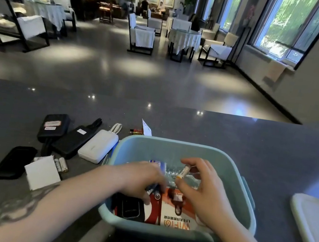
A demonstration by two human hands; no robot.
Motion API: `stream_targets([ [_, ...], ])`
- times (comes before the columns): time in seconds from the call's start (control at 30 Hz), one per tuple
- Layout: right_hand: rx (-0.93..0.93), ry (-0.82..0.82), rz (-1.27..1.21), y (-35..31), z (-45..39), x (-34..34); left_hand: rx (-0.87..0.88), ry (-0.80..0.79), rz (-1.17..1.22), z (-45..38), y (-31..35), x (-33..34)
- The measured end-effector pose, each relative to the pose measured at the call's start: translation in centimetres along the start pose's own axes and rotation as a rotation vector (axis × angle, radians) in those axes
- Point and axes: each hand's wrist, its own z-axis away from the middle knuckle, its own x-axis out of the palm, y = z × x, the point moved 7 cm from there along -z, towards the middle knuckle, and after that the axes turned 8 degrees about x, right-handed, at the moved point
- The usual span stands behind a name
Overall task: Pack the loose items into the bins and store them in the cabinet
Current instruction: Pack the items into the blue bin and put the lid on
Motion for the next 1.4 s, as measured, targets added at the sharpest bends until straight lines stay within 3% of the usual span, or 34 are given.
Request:
stream_targets([
  [0.1, -0.012, -0.100, 0.071, -0.1, -0.6, 1.2, -0.089, 0.230, -0.044, 2.7, -0.3, -2.4],
  [0.17, -0.024, -0.155, 0.105, -0.7, -1.1, 2.1, -0.221, 0.477, -0.028, 6.1, -1.5, -3.7],
  [0.27, -0.087, -0.258, 0.136, -2.8, -2.0, 4.3, -0.451, 0.819, 0.177, 11.6, -3.0, -2.9],
  [0.33, -0.139, -0.339, 0.182, -4.6, -2.7, 6.5, -0.524, 0.925, 0.366, 13.3, -3.1, -1.2],
  [0.43, -0.164, -0.420, 0.317, -6.2, -3.5, 9.6, -0.570, 0.975, 0.514, 13.8, -2.8, 0.2],
  [0.63, -0.182, -0.405, 0.483, -6.3, -3.9, 12.7, -0.585, 1.048, 0.685, 14.0, -2.6, 1.1],
  [0.87, -0.171, -0.389, 0.492, -5.8, -4.1, 13.5, -0.614, 1.057, 0.661, 14.0, -2.7, 1.4],
  [1.03, -0.084, -0.216, 0.359, -6.8, -3.7, 9.8, -0.689, 1.137, 0.626, 17.6, -3.4, 1.9],
  [1.17, -0.050, -0.049, -0.002, -11.1, -1.4, 6.9, -0.899, 1.314, 0.587, 24.7, -6.6, 4.7],
  [1.27, -0.139, -0.147, -0.122, -15.8, 1.5, 10.2, -1.020, 1.380, 0.571, 29.3, -9.3, 6.5],
  [1.4, -0.182, -0.402, 0.018, -18.6, 3.7, 20.3, -1.123, 1.329, 0.504, 33.2, -12.3, 7.5],
])
